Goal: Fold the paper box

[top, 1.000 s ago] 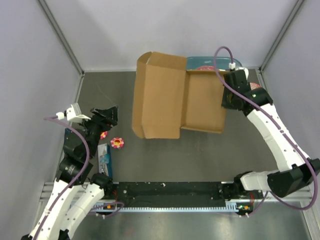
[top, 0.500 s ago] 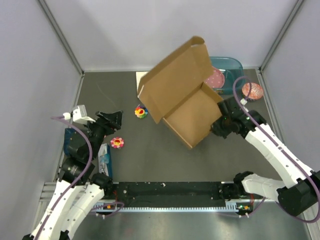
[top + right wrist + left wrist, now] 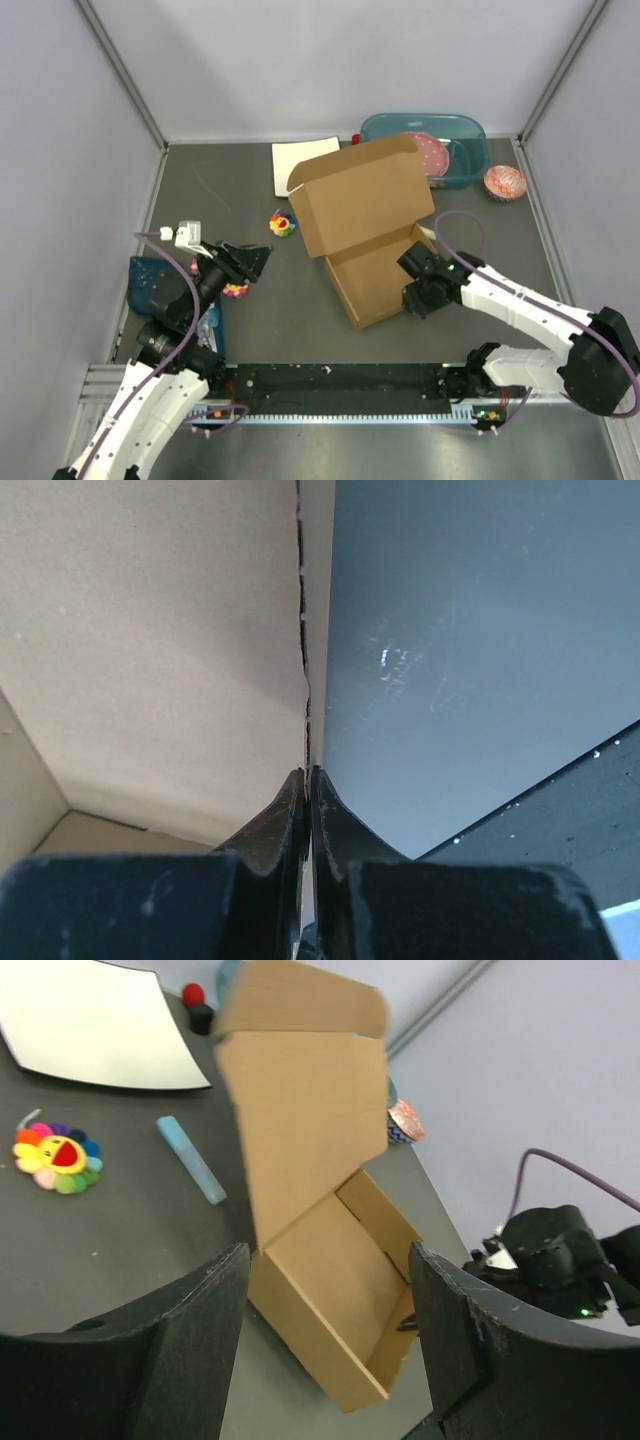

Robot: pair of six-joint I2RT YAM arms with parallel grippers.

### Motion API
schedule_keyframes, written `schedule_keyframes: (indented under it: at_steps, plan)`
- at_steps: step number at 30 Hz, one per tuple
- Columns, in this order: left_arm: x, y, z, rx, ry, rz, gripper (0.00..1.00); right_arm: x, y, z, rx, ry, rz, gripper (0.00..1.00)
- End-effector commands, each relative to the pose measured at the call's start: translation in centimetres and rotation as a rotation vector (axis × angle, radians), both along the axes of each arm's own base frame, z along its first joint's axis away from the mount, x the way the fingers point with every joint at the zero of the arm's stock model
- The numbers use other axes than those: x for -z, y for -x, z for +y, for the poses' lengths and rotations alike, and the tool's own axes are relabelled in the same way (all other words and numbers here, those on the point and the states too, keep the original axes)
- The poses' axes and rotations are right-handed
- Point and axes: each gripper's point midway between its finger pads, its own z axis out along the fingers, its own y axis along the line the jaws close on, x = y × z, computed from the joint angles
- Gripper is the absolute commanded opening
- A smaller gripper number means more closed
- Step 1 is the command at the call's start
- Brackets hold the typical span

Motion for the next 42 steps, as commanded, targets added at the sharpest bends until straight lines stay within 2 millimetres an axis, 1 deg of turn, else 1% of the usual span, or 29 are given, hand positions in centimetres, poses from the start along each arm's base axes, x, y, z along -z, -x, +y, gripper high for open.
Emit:
schedule_keyframes:
  at_steps: [1, 4, 6, 8, 9, 10, 12, 13, 14, 15, 18, 19, 20, 22, 25, 26, 27, 29, 31, 33, 34, 35, 36, 37, 38, 39, 40, 41, 42]
  plan:
    - [-2.1, 1.5, -1.4, 0.113, 0.039, -0.1, 0.7, 0.0, -1.5, 2.9, 0.184, -0.105, -0.089, 0.0]
    - [-1.6, 1.5, -1.1, 0.097, 0.032, -0.092, 0.7, 0.4, -1.5, 4.2, 0.22, -0.109, -0.103, 0.0]
    - [-1.3, 1.4, -1.0, 0.089, 0.034, -0.088, 0.7, 0.4, -2.1, 5.7, 0.239, -0.129, -0.118, 0.0]
    - [-0.9, 1.2, -1.0, 0.082, 0.037, -0.072, 0.7, 0.3, -2.0, 7.3, 0.231, -0.14, -0.125, 0.0]
    - [-0.7, 1.1, -1.0, 0.081, 0.039, -0.065, 0.7, -0.4, -2.5, 8.1, 0.23, -0.151, -0.143, 0.0]
    - [-0.6, 1.1, -1.0, 0.081, 0.039, -0.064, 0.7, 0.2, -2.4, 8.6, 0.223, -0.133, -0.128, 0.0]
    - [-0.4, 1.0, -1.0, 0.076, 0.03, -0.06, 0.7, 0.0, -2.7, 9.4, 0.209, -0.14, -0.128, 0.0]
    - [-0.3, 0.9, -0.9, 0.071, 0.026, -0.061, 0.69, 0.1, -2.8, 9.5, 0.208, -0.133, -0.129, 0.06]
    - [-0.3, 0.9, -0.8, 0.068, 0.02, -0.059, 0.7, 0.1, -3.0, 9.3, 0.199, -0.123, -0.146, 0.15]
    - [-0.3, 0.8, -0.7, 0.061, 0.013, -0.064, 0.7, 0.1, -3.1, 9.1, 0.193, -0.115, -0.159, 0.31]
    - [-0.2, 0.7, -0.6, 0.053, 0.0, -0.066, 0.7, -1.0, -3.6, 7.8, 0.142, -0.082, -0.239, 0.48]
    - [-0.2, 0.6, -0.6, 0.051, -0.002, -0.066, 0.7, -1.2, -3.5, 7.5, 0.099, -0.063, -0.259, 0.5]
    - [-0.2, 0.6, -0.6, 0.051, -0.002, -0.066, 0.7, -2.2, -3.7, 7.1, 0.077, -0.067, -0.295, 0.53]
    - [0.1, 0.4, -0.7, 0.054, -0.009, -0.057, 0.7, -2.5, -3.0, 6.4, -0.006, -0.025, -0.299, 0.58]
    - [0.2, 0.2, -0.9, 0.062, -0.012, -0.056, 0.7, -4.0, -2.3, 6.4, -0.163, 0.004, -0.319, 0.63]
    - [0.1, 0.1, -1.0, 0.062, -0.011, -0.057, 0.7, -4.3, -2.1, 5.6, -0.197, 0.053, -0.331, 0.63]
    - [0.2, 0.1, -1.0, 0.064, -0.012, -0.054, 0.7, -5.7, -1.7, 6.0, -0.248, 0.054, -0.367, 0.64]
    - [-0.1, 0.0, -1.1, 0.065, -0.009, -0.059, 0.7, -7.1, -1.7, 4.6, -0.308, 0.152, -0.439, 0.65]
    - [0.0, -0.1, -1.2, 0.068, -0.014, -0.055, 0.7, -9.1, -1.7, 3.9, -0.387, 0.183, -0.51, 0.66]
    - [0.1, -0.1, -1.3, 0.076, -0.02, -0.051, 0.7, -11.5, -3.0, 2.3, -0.404, 0.273, -0.62, 0.68]
    - [0.1, -0.1, -1.3, 0.076, -0.021, -0.048, 0.7, -13.2, -3.4, 1.2, -0.414, 0.309, -0.678, 0.71]
    - [0.4, 0.0, -1.3, 0.076, -0.026, -0.036, 0.7, -14.7, -4.3, -0.6, -0.477, 0.454, -0.728, 0.75]
    - [0.5, 0.1, -1.3, 0.078, -0.03, -0.037, 0.7, -16.2, -4.8, -1.6, -0.485, 0.507, -0.76, 0.8]
    - [0.6, 0.2, -1.2, 0.079, -0.033, -0.035, 0.7, -17.4, -5.8, -3.9, -0.531, 0.633, -0.762, 0.78]
    - [0.9, 0.3, -1.2, 0.079, -0.037, -0.027, 0.7, -17.8, -6.5, -4.8, -0.563, 0.668, -0.755, 0.76]
    - [1.3, 0.3, -1.2, 0.078, -0.041, -0.021, 0.7, -17.4, -7.2, -5.4, -0.626, 0.694, -0.742, 0.74]
    - [1.5, 0.3, -1.1, 0.078, -0.042, -0.016, 0.7, -18.3, -8.8, -5.3, -0.691, 0.721, -0.798, 0.74]
    - [1.8, 0.4, -1.2, 0.08, -0.041, -0.012, 0.7, -17.6, -10.1, -7.8, -0.634, 0.703, -0.76, 0.73]
    - [2.0, 0.4, -1.2, 0.081, -0.034, -0.002, 0.7, -16.1, -10.6, -8.7, -0.633, 0.686, -0.724, 0.69]
